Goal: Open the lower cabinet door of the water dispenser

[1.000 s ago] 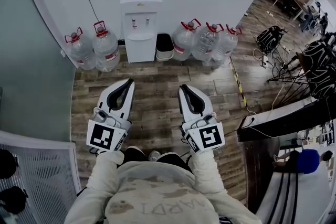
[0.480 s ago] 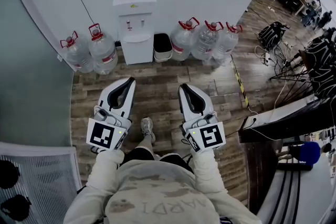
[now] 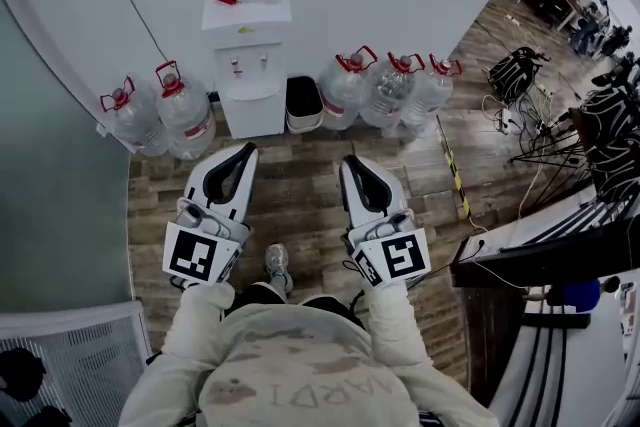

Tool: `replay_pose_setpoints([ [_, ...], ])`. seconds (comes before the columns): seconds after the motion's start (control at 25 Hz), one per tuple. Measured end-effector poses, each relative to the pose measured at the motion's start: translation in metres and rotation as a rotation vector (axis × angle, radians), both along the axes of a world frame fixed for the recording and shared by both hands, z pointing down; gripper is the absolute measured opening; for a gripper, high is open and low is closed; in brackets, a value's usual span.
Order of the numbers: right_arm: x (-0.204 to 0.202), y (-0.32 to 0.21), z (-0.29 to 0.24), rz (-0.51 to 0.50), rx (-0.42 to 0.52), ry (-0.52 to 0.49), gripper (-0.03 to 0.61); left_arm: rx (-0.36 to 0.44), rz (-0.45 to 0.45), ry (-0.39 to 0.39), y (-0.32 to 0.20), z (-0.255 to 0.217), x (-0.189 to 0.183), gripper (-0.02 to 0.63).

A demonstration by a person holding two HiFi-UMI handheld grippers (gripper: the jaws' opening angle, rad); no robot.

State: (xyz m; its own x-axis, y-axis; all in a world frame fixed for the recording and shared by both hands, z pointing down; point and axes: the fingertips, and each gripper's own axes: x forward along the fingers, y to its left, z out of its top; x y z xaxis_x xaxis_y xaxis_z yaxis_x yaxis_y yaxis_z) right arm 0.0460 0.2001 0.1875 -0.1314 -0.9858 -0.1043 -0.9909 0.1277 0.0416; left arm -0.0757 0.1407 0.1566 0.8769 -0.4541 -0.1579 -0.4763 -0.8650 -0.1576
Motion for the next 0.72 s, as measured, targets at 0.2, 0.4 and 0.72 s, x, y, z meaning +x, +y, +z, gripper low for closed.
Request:
replay_pose_setpoints([
  [0.2, 0.011, -0.052, -0.004, -0.007, -0.002, 0.005, 0.031, -0.002, -0.008, -0.003, -0.053, -0.002, 0.012, -0.002],
  [0.4, 0.024, -0.1, -0.004, -0.004, 0.0, 0.003, 0.031, -0.002, -0.008, 0.001, -0.101, -0.002, 0.025, -0.002],
  [0.72, 0.036, -0.16, 0.001, 0.007, 0.002, 0.001, 0.031, -0.011, -0.011, 0.01, -0.165, 0.004, 0.035, -0.002],
])
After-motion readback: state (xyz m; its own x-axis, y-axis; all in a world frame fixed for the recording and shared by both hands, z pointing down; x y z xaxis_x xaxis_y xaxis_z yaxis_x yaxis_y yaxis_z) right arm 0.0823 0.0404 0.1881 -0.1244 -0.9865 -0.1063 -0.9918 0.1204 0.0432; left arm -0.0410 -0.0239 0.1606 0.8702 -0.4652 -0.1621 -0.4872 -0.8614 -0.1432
